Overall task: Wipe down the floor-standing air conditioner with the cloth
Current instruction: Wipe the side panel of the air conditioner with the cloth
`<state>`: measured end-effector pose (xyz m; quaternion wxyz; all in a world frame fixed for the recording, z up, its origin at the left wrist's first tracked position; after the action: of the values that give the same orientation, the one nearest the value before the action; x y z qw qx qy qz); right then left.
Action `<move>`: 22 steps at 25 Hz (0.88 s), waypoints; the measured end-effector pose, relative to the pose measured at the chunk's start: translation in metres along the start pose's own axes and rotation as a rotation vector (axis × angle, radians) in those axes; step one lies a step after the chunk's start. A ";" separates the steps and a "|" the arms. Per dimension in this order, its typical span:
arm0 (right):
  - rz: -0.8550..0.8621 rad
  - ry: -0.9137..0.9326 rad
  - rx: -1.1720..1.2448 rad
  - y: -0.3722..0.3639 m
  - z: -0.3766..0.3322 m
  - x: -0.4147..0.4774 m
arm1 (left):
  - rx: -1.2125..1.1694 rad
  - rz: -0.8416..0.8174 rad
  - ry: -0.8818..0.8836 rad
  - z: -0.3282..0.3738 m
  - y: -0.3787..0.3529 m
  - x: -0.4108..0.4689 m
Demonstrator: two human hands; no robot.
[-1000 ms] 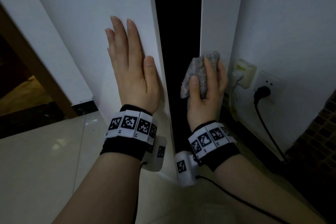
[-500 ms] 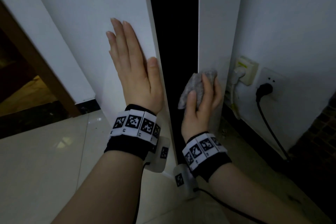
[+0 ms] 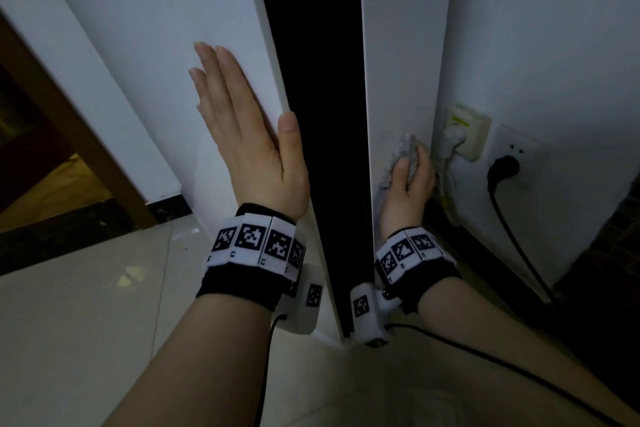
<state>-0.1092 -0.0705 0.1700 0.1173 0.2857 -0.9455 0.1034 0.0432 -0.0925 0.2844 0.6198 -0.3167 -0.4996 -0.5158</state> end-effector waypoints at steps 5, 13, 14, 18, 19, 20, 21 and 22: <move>0.002 0.037 -0.046 0.003 -0.001 0.026 | -0.001 0.032 -0.005 -0.003 -0.005 0.000; 0.050 0.222 -0.050 -0.002 -0.002 0.047 | 0.021 0.072 -0.053 -0.005 -0.008 0.001; 0.071 0.128 -0.047 -0.002 -0.001 0.059 | 0.021 0.074 -0.054 -0.004 -0.009 0.001; 0.096 0.126 -0.057 0.000 0.007 0.077 | 0.049 0.077 -0.076 -0.004 -0.008 0.002; 0.082 0.180 -0.049 -0.002 0.010 0.077 | 0.056 0.072 -0.080 -0.003 -0.008 0.002; 0.083 0.206 -0.050 -0.001 0.012 0.079 | 0.057 0.068 -0.076 -0.003 -0.008 0.002; 0.099 0.179 -0.057 -0.001 0.015 0.086 | 0.055 0.068 -0.070 -0.002 -0.008 0.002; 0.120 0.111 -0.064 0.000 0.017 0.094 | 0.052 0.071 -0.061 -0.002 -0.008 0.002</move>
<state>-0.1881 -0.1233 0.1804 0.1722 0.2184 -0.9558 0.0957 0.0358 -0.0967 0.2849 0.6301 -0.3335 -0.5201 -0.4704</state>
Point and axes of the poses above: each hand's wrist, its own x-axis towards the middle knuckle, its own y-axis out of the back of the hand, z = x × y, the point moved 1 cm from there along x, towards the middle knuckle, and after that the axes turned 7 degrees about -x, right-handed, at the moved point
